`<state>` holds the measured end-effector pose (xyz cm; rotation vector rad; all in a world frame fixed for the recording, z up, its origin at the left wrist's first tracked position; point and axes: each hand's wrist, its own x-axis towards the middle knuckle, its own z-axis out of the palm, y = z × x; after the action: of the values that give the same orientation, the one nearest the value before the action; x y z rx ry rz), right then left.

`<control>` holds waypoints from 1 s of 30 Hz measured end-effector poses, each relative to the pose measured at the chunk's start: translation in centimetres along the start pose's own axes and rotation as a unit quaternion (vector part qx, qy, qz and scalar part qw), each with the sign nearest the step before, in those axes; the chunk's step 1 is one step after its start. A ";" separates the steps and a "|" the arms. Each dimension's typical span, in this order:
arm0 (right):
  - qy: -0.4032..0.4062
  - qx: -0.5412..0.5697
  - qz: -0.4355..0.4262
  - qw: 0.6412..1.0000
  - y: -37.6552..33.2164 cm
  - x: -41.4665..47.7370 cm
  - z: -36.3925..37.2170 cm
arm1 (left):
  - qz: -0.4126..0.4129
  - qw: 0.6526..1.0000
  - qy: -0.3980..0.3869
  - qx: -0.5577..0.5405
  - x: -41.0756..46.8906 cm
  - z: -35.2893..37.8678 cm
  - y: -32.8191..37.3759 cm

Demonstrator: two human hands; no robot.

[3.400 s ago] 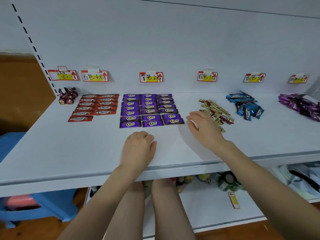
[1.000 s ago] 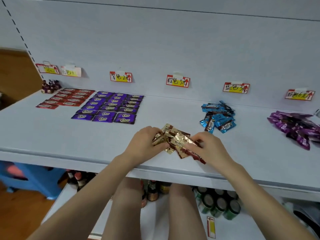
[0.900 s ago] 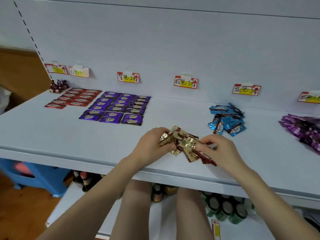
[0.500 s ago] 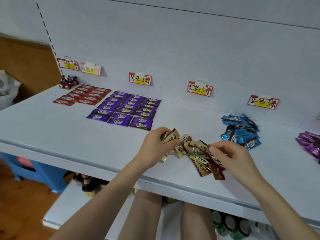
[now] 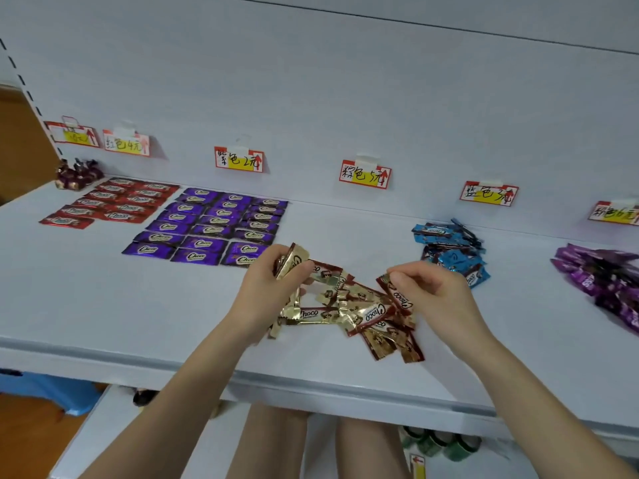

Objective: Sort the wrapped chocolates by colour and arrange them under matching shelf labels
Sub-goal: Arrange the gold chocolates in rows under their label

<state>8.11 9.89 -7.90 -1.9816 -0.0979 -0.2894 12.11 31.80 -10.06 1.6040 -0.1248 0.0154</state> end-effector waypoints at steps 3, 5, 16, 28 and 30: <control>0.041 0.040 0.017 0.998 -0.2 1.6 -0.1 | 0.008 1.000 -0.007 0.003 0.5 0.2 0.2; 0.062 0.071 0.049 0.994 -0.3 3.0 0.1 | 0.024 1.000 -0.010 0.014 0.8 0.5 0.4; 0.042 0.321 0.144 0.935 -1.8 8.5 3.9 | -0.019 0.999 -0.048 0.000 3.0 1.8 1.4; -0.059 0.142 0.056 0.987 -1.5 8.6 3.0 | -0.005 0.999 -0.035 0.041 4.1 2.2 1.5; -0.134 0.095 0.044 0.985 -1.5 8.4 2.0 | -0.006 0.999 -0.024 0.046 4.3 1.9 1.2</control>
<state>16.24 11.78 -5.27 -1.8204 -0.2024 0.0456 16.18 29.55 -8.57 1.6977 -0.1546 -0.0276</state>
